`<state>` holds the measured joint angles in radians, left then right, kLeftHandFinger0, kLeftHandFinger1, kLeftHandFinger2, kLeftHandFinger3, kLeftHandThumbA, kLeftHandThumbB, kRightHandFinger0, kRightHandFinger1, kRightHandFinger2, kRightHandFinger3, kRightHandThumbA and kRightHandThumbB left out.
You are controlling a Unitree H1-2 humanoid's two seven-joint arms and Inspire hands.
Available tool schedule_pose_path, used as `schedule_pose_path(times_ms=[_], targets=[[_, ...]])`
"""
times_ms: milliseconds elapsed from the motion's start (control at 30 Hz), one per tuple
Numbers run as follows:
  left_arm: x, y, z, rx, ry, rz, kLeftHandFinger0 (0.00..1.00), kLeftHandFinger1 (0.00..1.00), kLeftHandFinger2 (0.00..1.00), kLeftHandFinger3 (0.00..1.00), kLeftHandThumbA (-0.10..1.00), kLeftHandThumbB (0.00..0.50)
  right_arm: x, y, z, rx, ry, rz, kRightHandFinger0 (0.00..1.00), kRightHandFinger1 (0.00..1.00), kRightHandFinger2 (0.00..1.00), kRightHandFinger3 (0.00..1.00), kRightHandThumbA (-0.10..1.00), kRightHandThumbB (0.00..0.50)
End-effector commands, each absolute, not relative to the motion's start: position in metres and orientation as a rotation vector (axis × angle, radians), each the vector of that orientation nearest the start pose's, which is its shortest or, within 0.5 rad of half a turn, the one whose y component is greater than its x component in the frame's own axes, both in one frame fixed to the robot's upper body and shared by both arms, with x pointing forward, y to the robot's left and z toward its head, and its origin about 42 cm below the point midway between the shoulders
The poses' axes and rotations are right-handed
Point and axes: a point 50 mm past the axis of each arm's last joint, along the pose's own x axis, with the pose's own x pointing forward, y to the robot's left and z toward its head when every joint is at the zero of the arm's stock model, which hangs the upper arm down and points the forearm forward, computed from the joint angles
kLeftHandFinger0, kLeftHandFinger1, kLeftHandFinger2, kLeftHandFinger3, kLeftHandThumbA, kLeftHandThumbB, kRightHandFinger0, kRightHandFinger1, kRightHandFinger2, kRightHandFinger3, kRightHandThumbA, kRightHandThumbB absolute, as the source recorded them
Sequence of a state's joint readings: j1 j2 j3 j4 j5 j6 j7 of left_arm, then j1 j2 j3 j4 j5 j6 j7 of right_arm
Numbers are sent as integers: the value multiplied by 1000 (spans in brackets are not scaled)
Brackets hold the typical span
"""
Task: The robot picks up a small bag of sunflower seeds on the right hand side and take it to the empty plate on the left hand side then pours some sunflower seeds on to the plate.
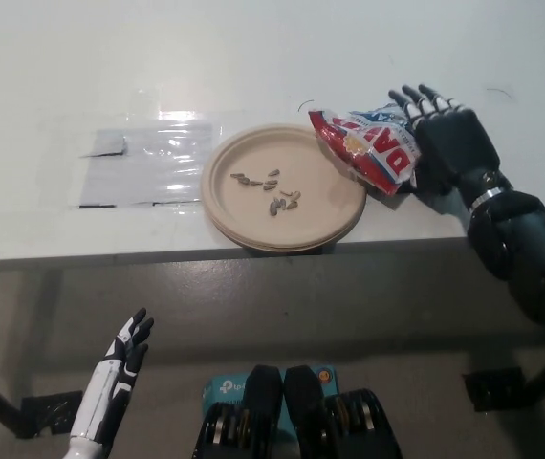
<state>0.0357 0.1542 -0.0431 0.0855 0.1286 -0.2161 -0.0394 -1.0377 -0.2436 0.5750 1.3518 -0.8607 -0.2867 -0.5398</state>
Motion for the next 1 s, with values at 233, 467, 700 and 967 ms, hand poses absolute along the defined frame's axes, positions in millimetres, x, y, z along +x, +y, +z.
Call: schedule_pose_path(times_ms=[233,467,700,967], targets=[[270,258,89,285,-147,-87,1000,1000,1000,1000,1000,187,556,-214,256,-1236,-65,483,1000,1000,1000,1000,639,500],[275,259,95,284,-147,-86,1000,1000,1000,1000,1000,263,530,-226,273,-1271,-91,549,1000,1000,1000,1000,574,500],[278,260,96,284,-153,-92,1000,1000,1000,1000,1000,308,500,-248,299,-1240,-162,523,1000,1000,1000,1000,590,500],[281,261,99,305,-160,-90,1000,1000,1000,1000,1000,295,482,-265,325,-1238,-186,499,1000,1000,1000,1000,589,500]])
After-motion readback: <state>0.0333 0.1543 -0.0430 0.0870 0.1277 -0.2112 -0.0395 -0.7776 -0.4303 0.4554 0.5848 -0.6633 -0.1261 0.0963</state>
